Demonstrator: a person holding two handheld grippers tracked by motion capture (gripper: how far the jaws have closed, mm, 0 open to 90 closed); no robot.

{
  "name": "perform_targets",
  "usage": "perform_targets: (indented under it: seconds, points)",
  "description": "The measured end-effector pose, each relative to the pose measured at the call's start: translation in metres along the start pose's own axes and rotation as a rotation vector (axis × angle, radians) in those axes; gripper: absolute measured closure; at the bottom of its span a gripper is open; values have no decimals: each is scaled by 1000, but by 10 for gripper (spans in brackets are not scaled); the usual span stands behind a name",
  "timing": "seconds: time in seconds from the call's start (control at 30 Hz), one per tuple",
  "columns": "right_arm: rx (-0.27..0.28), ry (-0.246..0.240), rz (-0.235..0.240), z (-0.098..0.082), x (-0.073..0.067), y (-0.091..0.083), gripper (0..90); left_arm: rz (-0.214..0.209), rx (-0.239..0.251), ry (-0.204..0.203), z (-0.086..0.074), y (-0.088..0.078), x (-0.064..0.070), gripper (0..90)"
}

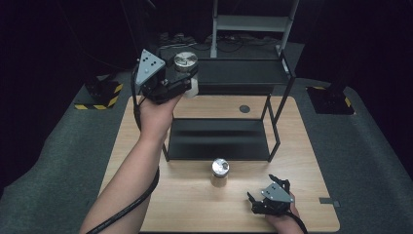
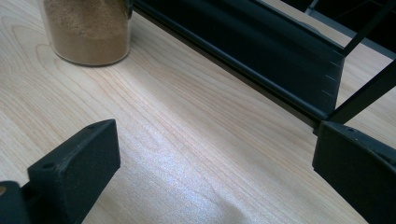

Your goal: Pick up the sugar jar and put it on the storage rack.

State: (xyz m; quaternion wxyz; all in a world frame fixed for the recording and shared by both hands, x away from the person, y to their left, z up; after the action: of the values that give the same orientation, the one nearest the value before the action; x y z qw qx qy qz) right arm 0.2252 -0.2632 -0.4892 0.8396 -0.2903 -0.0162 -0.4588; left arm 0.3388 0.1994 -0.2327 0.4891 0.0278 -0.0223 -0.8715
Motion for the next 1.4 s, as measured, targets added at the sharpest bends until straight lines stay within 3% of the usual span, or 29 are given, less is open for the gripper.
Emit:
perform_targets:
  seconds: [0.53,0.9,1.4]
  points:
    - [8,7,5,-1,1,-1,0,67,-22,11,10,27,-9,347]
    - [11,5,6,-2,2,-1,0,105,-28,2,5,41,-15,347]
    - [10,4,7,-2,2,-2,0,97,-23,-3,-3,47,-20,346]
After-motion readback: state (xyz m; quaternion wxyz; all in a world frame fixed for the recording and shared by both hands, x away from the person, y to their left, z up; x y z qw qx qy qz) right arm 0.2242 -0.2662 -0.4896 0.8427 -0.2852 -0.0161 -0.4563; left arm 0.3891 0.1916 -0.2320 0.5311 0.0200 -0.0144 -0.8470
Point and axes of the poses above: each handheld gripper's, and its own axes: y roughly forward along the jaws, z roughly out of its top, x roughly to its right, the point moved 3 cm from there along y, roughly forward along the jaws
